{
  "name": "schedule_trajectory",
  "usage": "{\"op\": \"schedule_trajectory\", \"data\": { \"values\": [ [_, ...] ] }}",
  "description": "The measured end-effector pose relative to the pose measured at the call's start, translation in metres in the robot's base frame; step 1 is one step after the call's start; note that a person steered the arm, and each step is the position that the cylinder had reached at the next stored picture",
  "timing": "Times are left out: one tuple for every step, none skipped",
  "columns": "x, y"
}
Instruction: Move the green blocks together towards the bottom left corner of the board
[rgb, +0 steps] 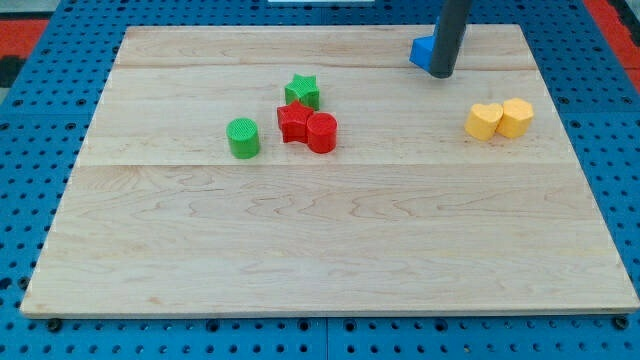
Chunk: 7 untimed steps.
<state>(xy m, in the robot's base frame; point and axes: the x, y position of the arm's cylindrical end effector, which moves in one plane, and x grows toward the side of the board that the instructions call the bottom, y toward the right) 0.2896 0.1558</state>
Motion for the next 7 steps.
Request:
{"op": "schedule_trajectory", "data": {
  "values": [
    [-0.017,-0.036],
    [-0.026,-0.073],
    [-0.009,-0.103],
    [0.01,-0.155],
    [0.049,-0.187],
    [0.067,-0.223],
    [0.07,-0.224]
  ]
}}
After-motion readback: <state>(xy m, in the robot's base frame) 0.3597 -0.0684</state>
